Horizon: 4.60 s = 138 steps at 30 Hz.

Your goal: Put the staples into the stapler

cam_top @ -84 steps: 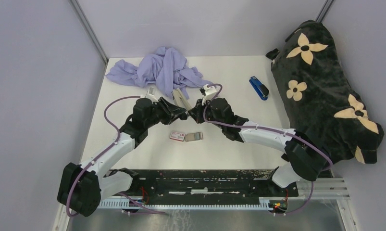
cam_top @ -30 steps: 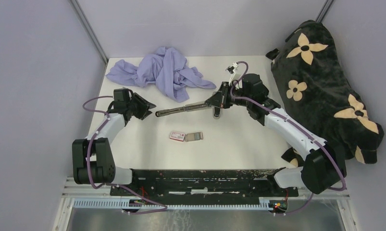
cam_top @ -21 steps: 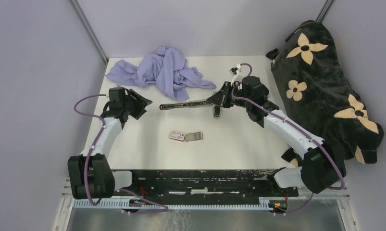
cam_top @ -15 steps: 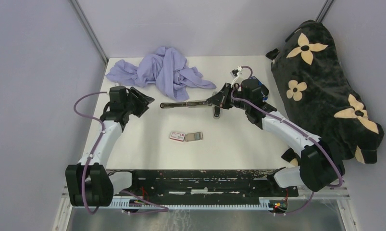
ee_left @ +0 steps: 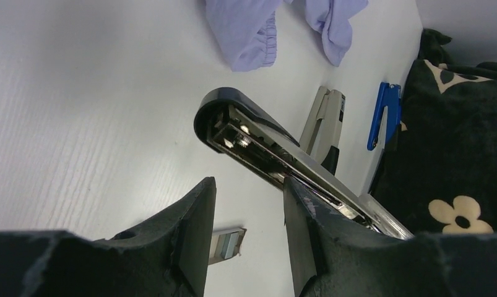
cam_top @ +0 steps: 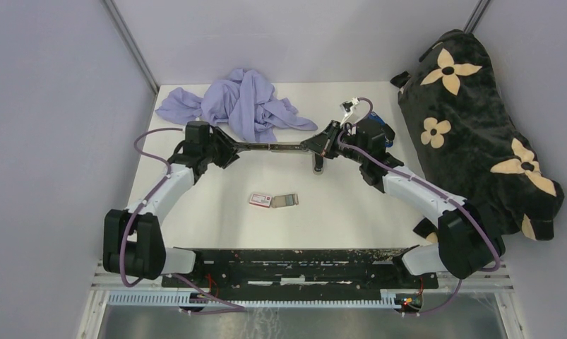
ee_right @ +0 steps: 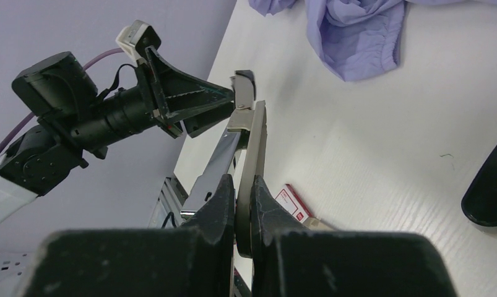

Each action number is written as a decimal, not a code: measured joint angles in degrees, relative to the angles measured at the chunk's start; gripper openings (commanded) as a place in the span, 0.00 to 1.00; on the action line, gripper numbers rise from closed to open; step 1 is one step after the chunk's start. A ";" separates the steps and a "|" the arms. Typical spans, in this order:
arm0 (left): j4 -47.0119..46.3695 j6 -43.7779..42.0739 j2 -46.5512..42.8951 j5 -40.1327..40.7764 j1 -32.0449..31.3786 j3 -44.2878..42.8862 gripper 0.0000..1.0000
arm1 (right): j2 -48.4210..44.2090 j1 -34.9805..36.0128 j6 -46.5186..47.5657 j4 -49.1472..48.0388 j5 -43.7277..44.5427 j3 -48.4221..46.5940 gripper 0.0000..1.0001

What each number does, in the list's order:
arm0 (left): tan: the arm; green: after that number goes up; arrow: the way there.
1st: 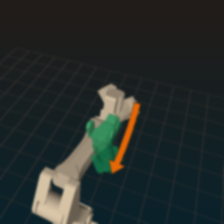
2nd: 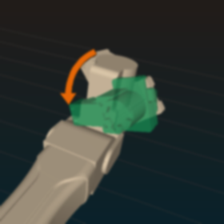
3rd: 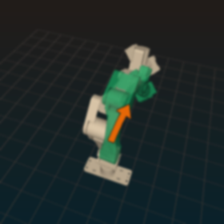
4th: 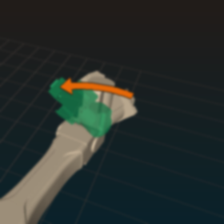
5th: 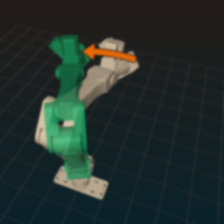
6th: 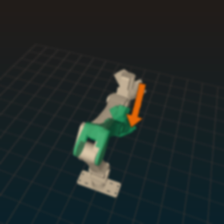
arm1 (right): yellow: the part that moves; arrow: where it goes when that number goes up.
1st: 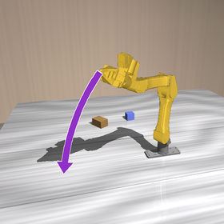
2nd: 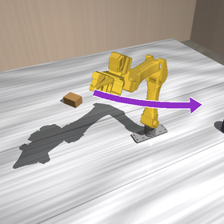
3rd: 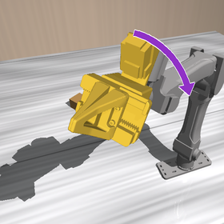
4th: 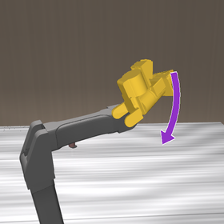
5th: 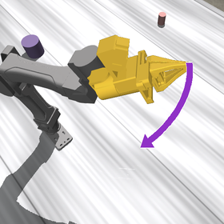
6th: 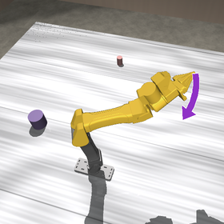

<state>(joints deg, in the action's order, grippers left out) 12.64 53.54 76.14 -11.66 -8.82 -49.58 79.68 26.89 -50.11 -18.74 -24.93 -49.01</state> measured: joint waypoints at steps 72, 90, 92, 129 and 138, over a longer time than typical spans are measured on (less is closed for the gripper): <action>2.99 27.93 6.38 0.66 -7.58 -0.92 0.34 | 11.37 16.24 8.02 -27.67 21.46 8.50 0.01; 1.84 31.01 6.91 1.22 -6.99 0.28 0.03 | 12.28 17.07 10.64 -28.24 20.70 9.29 0.37; 1.81 30.99 7.21 1.75 -6.73 0.28 0.03 | 12.83 17.38 10.99 -28.15 20.15 9.29 0.45; 22.58 2.27 33.90 29.44 -12.96 -26.86 0.13 | 3.39 14.84 28.72 12.22 34.23 0.81 0.95; 23.78 0.57 33.97 31.95 -15.47 -26.88 0.21 | 6.34 8.96 29.57 30.34 39.01 -12.02 0.96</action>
<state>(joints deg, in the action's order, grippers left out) 36.42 54.11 110.10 20.29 -24.29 -76.47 86.02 35.86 -20.53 11.60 14.09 -61.04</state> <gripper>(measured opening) 0.330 0.967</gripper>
